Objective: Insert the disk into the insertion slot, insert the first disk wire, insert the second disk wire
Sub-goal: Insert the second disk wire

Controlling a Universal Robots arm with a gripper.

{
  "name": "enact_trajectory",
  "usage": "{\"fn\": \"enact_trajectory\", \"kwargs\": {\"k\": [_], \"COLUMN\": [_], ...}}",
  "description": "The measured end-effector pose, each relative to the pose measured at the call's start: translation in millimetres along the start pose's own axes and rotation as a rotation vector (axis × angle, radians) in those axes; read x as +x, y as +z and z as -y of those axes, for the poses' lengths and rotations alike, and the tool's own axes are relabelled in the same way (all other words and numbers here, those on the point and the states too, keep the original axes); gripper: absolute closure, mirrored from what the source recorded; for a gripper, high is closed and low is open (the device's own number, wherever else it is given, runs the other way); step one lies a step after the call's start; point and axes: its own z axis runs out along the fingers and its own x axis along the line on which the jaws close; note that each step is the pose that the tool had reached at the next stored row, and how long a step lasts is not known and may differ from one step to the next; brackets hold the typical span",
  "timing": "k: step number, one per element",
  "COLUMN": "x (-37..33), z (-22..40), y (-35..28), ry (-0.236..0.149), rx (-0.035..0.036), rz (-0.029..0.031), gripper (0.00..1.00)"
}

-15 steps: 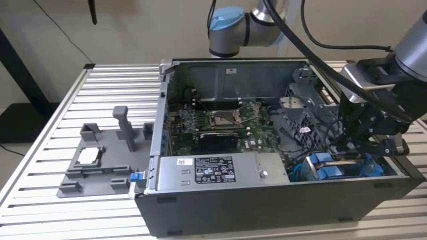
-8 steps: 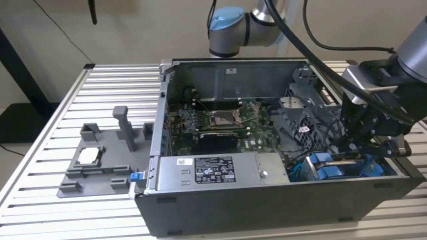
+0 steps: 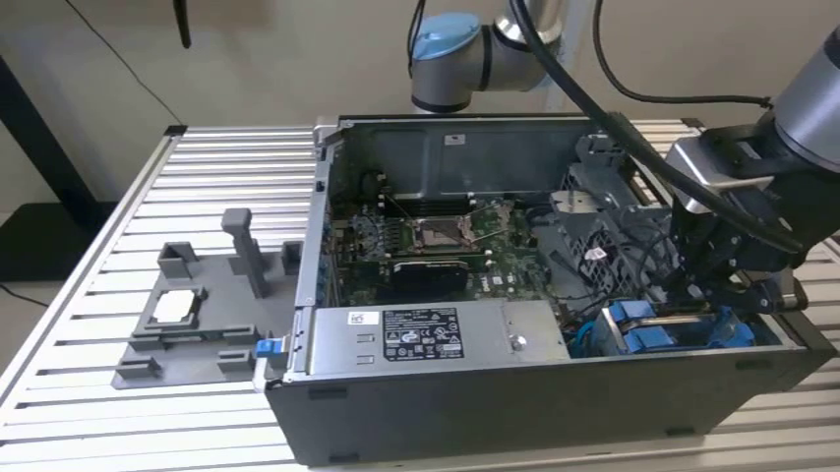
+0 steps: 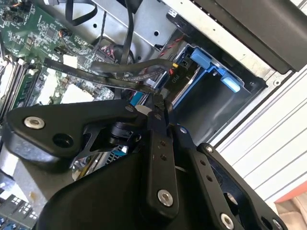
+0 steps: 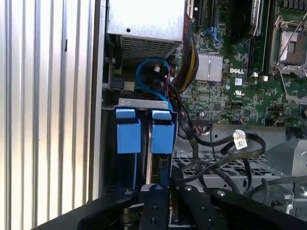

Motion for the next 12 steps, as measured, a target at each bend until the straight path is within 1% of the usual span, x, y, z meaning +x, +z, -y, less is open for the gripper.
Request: {"fn": "enact_trajectory", "kwargs": {"k": [2,5,10,11,12], "x": [-0.2,-1.7,-3.7,-4.1,-4.5], "z": [-0.9,-1.8,-2.1,-2.1,-2.1], "y": [-1.2,-9.4,-9.7,-9.8,-9.6], "ry": [0.000,0.000,0.000,0.000,0.000], "rx": [-0.0001,-0.0001,0.0000,-0.0001,-0.0001], "rz": [-0.0004,-0.0002,0.0000,-0.0003,-0.0002], "gripper": [0.85,0.85,0.83,0.77,0.77]}}
